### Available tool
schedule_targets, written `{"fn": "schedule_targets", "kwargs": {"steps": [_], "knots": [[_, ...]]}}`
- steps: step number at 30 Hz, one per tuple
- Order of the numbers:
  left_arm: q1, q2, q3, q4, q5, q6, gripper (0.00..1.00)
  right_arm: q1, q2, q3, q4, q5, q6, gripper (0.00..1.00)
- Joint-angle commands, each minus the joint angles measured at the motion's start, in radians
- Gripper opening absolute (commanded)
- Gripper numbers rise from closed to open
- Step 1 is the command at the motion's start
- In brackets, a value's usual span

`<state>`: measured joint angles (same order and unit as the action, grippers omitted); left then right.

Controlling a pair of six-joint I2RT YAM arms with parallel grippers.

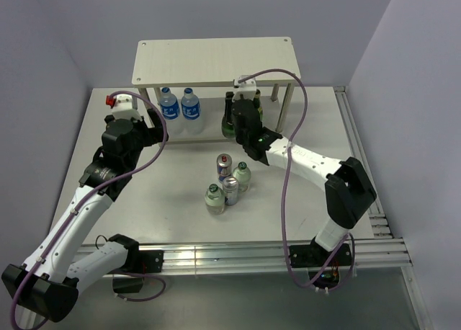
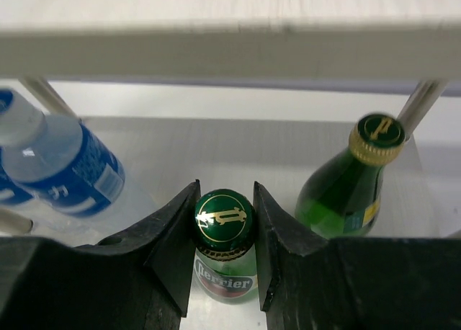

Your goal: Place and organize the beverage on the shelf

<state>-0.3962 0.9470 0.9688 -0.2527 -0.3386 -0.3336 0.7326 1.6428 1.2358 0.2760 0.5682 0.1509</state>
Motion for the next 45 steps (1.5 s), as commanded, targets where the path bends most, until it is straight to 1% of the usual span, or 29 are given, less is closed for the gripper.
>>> {"fn": "schedule_targets", "kwargs": {"steps": [1, 7, 13, 19, 24, 25, 27, 28, 29, 30, 31, 32, 38, 41, 42, 45], "knots": [[-0.004, 0.001, 0.002, 0.029, -0.007, 0.019, 0.97, 0.005, 0.0, 0.116, 0.242, 0.056, -0.046, 0.0], [-0.004, -0.001, 0.001, 0.027, -0.008, 0.019, 0.97, 0.002, 0.098, 0.152, 0.33, 0.099, -0.123, 0.0], [-0.004, 0.003, 0.001, 0.029, -0.007, 0.018, 0.97, -0.018, 0.141, 0.156, 0.377, 0.148, -0.14, 0.0], [-0.004, -0.001, 0.001, 0.029, -0.005, 0.018, 0.97, -0.022, 0.153, 0.146, 0.381, 0.179, -0.14, 0.0], [-0.006, -0.004, 0.001, 0.027, -0.007, 0.018, 0.97, -0.024, 0.175, 0.163, 0.352, 0.216, -0.14, 0.0], [-0.006, -0.004, 0.001, 0.029, -0.007, 0.018, 0.97, -0.024, 0.181, 0.171, 0.339, 0.217, -0.14, 0.05], [-0.006, -0.004, -0.001, 0.027, -0.005, 0.018, 0.97, -0.024, 0.193, 0.186, 0.321, 0.223, -0.14, 0.26], [-0.006, -0.004, 0.001, 0.027, -0.007, 0.018, 0.97, -0.024, 0.195, 0.188, 0.316, 0.225, -0.139, 0.48], [-0.006, -0.004, 0.001, 0.027, -0.007, 0.018, 0.97, -0.025, 0.196, 0.185, 0.316, 0.226, -0.139, 0.57], [-0.006, -0.004, 0.002, 0.027, -0.007, 0.018, 0.97, -0.024, 0.198, 0.185, 0.312, 0.226, -0.129, 0.62], [-0.006, -0.004, -0.001, 0.027, -0.007, 0.018, 0.97, -0.025, 0.196, 0.183, 0.307, 0.226, -0.128, 0.71], [-0.006, -0.004, 0.001, 0.027, -0.008, 0.018, 0.97, -0.024, 0.199, 0.186, 0.304, 0.228, -0.126, 0.74], [-0.007, -0.005, 0.002, 0.027, -0.008, 0.018, 0.97, -0.024, 0.187, 0.174, 0.284, 0.242, -0.106, 0.82], [-0.007, -0.007, 0.001, 0.027, -0.013, 0.018, 0.97, -0.021, 0.138, 0.133, 0.262, 0.237, -0.077, 0.87], [-0.007, -0.007, 0.001, 0.027, -0.016, 0.018, 0.97, -0.019, 0.099, 0.116, 0.253, 0.234, -0.061, 0.88], [-0.007, -0.008, -0.001, 0.03, -0.022, 0.018, 0.97, -0.006, 0.011, 0.041, 0.267, 0.223, -0.083, 0.89]]}}
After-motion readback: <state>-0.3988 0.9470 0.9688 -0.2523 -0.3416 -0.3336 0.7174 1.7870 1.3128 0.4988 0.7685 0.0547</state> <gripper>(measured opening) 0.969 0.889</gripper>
